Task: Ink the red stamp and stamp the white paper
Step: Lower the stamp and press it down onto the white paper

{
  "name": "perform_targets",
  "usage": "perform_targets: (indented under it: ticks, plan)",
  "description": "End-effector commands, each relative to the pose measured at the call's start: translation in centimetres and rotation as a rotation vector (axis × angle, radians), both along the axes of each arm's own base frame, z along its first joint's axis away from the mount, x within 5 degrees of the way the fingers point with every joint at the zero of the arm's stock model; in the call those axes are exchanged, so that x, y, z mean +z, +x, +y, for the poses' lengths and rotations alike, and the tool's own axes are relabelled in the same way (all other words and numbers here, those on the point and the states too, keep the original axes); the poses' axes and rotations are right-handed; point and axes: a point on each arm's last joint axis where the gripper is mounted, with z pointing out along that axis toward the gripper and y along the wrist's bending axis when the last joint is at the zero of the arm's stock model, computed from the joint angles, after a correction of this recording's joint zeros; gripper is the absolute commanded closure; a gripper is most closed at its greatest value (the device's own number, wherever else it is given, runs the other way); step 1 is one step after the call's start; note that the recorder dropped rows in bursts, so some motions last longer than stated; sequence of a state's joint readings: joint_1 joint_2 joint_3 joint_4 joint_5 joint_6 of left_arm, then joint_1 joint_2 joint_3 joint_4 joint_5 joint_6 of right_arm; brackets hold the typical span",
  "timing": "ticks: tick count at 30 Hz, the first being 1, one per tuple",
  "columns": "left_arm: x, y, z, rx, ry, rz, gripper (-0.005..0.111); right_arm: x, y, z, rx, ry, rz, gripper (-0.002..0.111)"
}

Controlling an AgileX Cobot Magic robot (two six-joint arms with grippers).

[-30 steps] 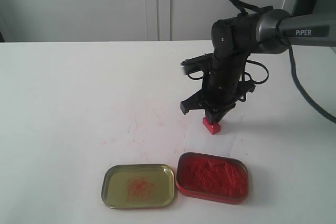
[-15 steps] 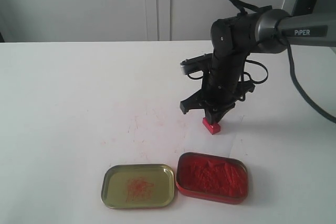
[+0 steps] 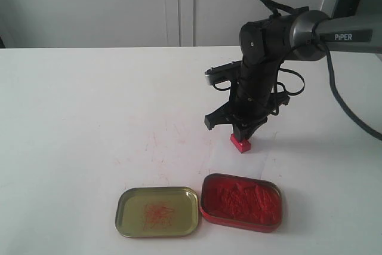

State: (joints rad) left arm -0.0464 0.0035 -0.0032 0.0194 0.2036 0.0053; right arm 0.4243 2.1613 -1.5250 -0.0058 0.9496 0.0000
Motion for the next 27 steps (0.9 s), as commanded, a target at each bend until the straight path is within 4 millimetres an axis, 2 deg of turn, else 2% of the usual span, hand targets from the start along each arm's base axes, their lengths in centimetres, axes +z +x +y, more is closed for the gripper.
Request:
perform_targets:
  ticks: [1, 18, 27]
  plan:
    - [-0.1, 0.0, 0.0, 0.003, 0.000, -0.001, 0.107, -6.7, -0.7, -0.7, 0.003, -0.060, 0.109, 0.108]
    - [-0.1, 0.0, 0.0, 0.003, 0.000, -0.001, 0.107, -6.3, -0.6, -0.6, 0.003, -0.054, 0.096, 0.108]
    - [-0.1, 0.0, 0.0, 0.003, 0.000, -0.001, 0.107, -3.0, 0.1, -0.3, -0.005, -0.002, -0.019, 0.108]
